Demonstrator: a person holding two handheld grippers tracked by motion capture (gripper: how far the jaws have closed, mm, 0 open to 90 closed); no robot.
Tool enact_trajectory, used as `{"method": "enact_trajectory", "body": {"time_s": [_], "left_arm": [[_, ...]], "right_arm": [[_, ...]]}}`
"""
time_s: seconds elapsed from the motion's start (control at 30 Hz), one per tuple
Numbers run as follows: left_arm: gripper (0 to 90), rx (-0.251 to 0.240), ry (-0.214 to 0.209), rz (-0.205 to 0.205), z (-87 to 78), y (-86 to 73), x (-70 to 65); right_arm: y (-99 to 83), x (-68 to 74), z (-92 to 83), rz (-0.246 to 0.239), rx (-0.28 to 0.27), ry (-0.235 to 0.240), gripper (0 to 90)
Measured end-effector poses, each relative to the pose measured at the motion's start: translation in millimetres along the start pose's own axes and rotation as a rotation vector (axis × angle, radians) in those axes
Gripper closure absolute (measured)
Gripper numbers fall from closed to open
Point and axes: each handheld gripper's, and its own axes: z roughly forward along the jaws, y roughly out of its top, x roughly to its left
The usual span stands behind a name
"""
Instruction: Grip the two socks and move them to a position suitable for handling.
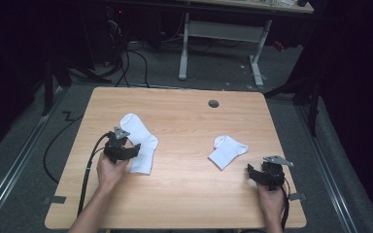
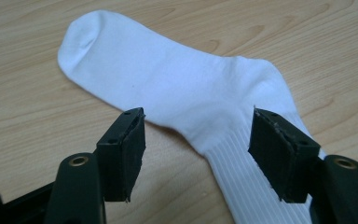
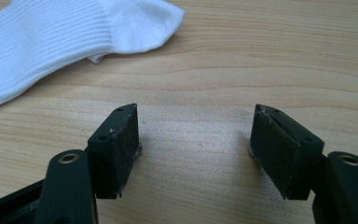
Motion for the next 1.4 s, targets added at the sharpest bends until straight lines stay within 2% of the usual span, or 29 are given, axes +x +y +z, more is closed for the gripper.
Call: {"method": "enact_trajectory", "body": {"time_s": [0.17,0.2,0.27,0.4,0.5,0.57,0.67,0.73,0.8,0.93,1.0,1.2,1.4], "left_arm": [[35.6,0.024,0.012,0.024,13.2,11.7,-3.1],[36.2,0.009,0.016,0.021,17.4,12.6,-4.3],[36.2,0.014,0.015,0.016,19.6,12.2,-4.1],[36.3,0.066,0.014,0.02,32.4,7.2,-4.2],[37.7,0.07,0.009,0.021,34.7,6.0,-5.3],[41.0,0.064,-0.001,0.024,35.2,6.0,-6.2],[51.7,0.06,-0.025,0.024,35.6,5.8,-6.3],[54.3,0.06,-0.033,0.031,35.4,6.1,-7.2],[64.4,0.059,-0.04,0.042,34.8,6.1,-9.7],[77.5,0.065,-0.045,0.06,33.7,6.5,-12.0],[82.9,0.07,-0.048,0.055,33.0,6.5,-10.4],[86.1,0.072,-0.067,0.035,27.9,7.0,-7.0],[86.7,0.031,-0.104,0.022,16.4,11.5,-6.9]], "right_arm": [[0.0,0.0,-0.1,-0.001,0.0,0.001,32.7],[0.0,0.0,0.0,-0.001,0.0,0.0,32.7],[0.0,0.0,0.0,-0.001,0.0,0.001,32.7],[0.0,0.0,0.0,-0.001,0.0,0.001,32.7],[-0.1,0.1,-0.1,-0.001,0.0,0.001,32.6],[0.0,0.1,0.0,-0.002,0.0,0.001,32.7],[-0.1,0.1,-0.1,-0.002,0.0,0.001,32.7],[0.0,0.1,0.0,-0.002,0.0,0.001,32.7],[0.0,0.1,0.0,-0.003,0.0,0.001,32.7],[0.0,0.1,0.0,-0.002,0.0,0.001,32.7],[0.0,0.1,0.0,-0.002,0.0,0.001,32.6],[0.0,0.1,0.0,-0.002,0.0,0.001,32.7],[0.0,0.1,0.0,-0.001,0.0,0.001,32.6]]}}
